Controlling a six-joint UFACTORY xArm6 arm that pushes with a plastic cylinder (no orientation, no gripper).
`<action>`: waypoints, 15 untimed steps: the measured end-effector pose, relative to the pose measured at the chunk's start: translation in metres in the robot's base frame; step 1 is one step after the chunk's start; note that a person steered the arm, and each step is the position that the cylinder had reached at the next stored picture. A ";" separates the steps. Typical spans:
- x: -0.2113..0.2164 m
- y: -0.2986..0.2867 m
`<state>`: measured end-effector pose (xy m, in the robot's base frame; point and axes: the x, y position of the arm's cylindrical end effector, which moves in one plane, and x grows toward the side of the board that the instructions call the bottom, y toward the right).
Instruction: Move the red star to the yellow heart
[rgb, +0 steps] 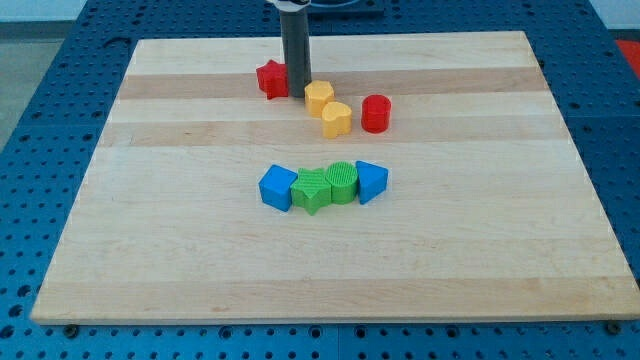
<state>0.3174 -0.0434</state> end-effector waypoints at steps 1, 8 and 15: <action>-0.010 0.005; -0.013 -0.053; 0.021 -0.067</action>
<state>0.3385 -0.1101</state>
